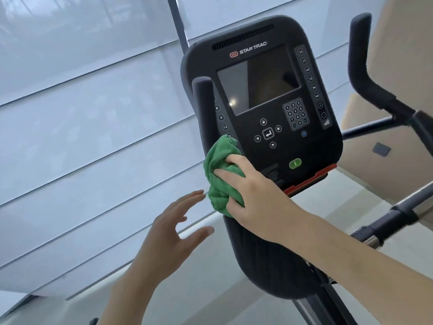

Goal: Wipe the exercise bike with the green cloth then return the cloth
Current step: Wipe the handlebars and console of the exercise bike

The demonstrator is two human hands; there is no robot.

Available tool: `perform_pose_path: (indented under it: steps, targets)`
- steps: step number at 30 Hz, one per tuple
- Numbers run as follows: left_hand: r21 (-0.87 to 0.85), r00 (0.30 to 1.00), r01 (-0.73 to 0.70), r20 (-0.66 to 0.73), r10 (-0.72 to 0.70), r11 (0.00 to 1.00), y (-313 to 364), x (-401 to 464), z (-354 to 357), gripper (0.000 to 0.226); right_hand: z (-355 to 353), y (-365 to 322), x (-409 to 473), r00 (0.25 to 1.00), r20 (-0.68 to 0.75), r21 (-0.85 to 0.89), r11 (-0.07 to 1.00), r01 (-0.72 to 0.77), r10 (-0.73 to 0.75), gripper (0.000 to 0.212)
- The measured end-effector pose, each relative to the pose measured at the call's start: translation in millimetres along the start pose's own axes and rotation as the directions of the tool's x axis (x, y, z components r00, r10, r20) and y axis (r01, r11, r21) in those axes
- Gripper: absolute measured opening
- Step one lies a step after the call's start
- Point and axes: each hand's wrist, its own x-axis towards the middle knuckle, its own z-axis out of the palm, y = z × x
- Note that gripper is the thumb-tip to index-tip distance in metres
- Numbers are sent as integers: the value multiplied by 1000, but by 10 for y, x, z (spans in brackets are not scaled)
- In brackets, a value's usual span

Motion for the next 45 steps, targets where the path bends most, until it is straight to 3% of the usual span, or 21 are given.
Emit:
perform_pose_path:
  steps: [12, 18, 24, 28, 36, 40, 45]
  targets:
    - [-68, 978, -179, 94, 185, 981, -166, -135, -200, 50, 134, -407, -66, 978, -119, -213, 957, -196, 174, 54]
    - [-154, 956, -256, 110, 274, 954, -180, -325, -162, 42, 228, -618, -578, 965, -159, -366, 896, -252, 207, 54]
    - [-247, 951, -263, 96, 294, 933, -110, -486, -116, 34, 245, -761, -1028, 951, -165, -414, 857, -308, 263, 56]
    - [-178, 923, -329, 147, 356, 927, 45, -459, -40, 37, 149, -711, -1293, 934, -160, -436, 826, -357, 319, 56]
    - [-64, 824, -529, 203, 530, 846, 598, -172, 293, 37, 10, -431, -1631, 962, -137, -441, 855, -272, 235, 50]
    - [-96, 810, -542, 206, 550, 835, 706, -82, 527, 36, -63, -260, -1810, 969, -158, -458, 855, -242, 189, 47]
    - [-7, 796, -570, 246, 554, 822, 856, 13, 821, 40, -156, -34, -1998, 980, -154, -481, 858, -184, 124, 46]
